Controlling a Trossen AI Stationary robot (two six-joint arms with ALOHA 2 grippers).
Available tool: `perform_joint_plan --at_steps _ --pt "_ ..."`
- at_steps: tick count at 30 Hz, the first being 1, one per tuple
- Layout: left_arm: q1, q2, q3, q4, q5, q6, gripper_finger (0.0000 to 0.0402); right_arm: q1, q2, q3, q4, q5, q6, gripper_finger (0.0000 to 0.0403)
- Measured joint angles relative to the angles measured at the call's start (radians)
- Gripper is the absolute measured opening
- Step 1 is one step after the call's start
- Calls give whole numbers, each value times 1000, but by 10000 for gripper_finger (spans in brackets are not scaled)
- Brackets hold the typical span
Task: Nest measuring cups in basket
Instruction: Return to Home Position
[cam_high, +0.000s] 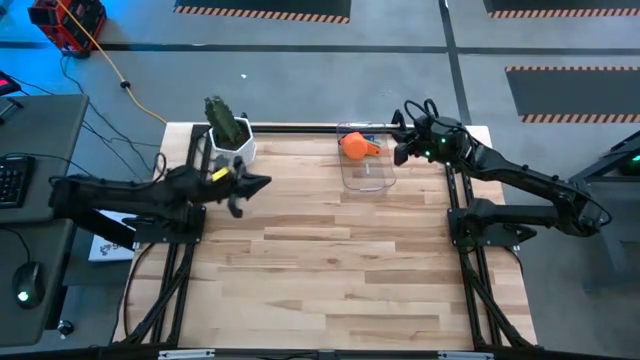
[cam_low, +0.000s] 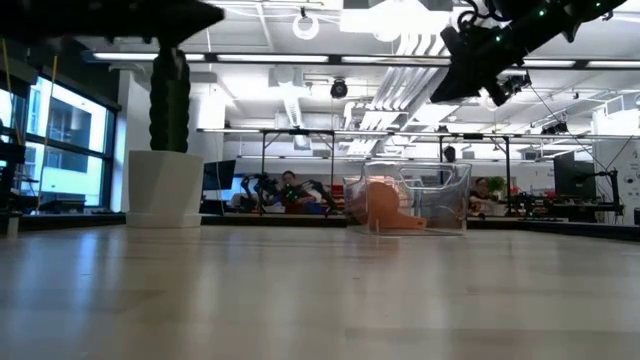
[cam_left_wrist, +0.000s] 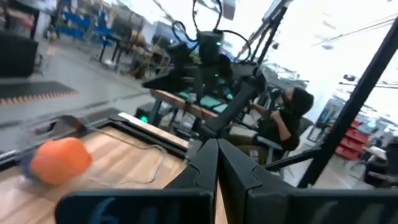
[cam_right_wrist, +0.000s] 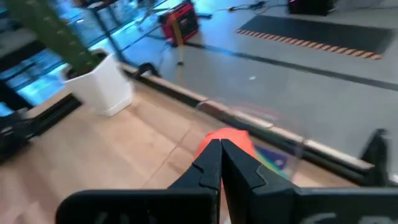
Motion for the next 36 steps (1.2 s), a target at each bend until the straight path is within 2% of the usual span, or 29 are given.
perform_joint_plan --at_steps 2,7,11,15,19,25,28,30,33,36 --pt "10 -84 -89 36 -6 14 0 0 0 0 0 -58 -9 2" --pt "54 -255 -253 109 8 -75 0 0 0 0 0 -148 -37 2" --pt "60 -350 -319 76 23 -51 0 0 -5 0 -2 -210 77 2" --pt "76 -417 -319 -110 20 -68 0 0 -42 2 -48 -322 84 1" --pt "80 -445 -319 -126 13 -92 0 15 -116 0 -149 -363 86 0" --pt "80 -445 -318 -141 5 -247 0 109 -342 -115 -144 -336 91 0" --pt "80 -445 -318 -153 5 -254 0 189 -489 -236 -37 -301 187 0" --pt "80 -445 -318 -150 6 -254 0 257 -560 -321 102 -255 237 0" --pt "80 -445 -318 -151 6 -254 0 370 -592 -407 255 -156 232 0" --pt "80 -445 -318 -152 7 -254 0 491 -570 -446 293 -62 207 0"
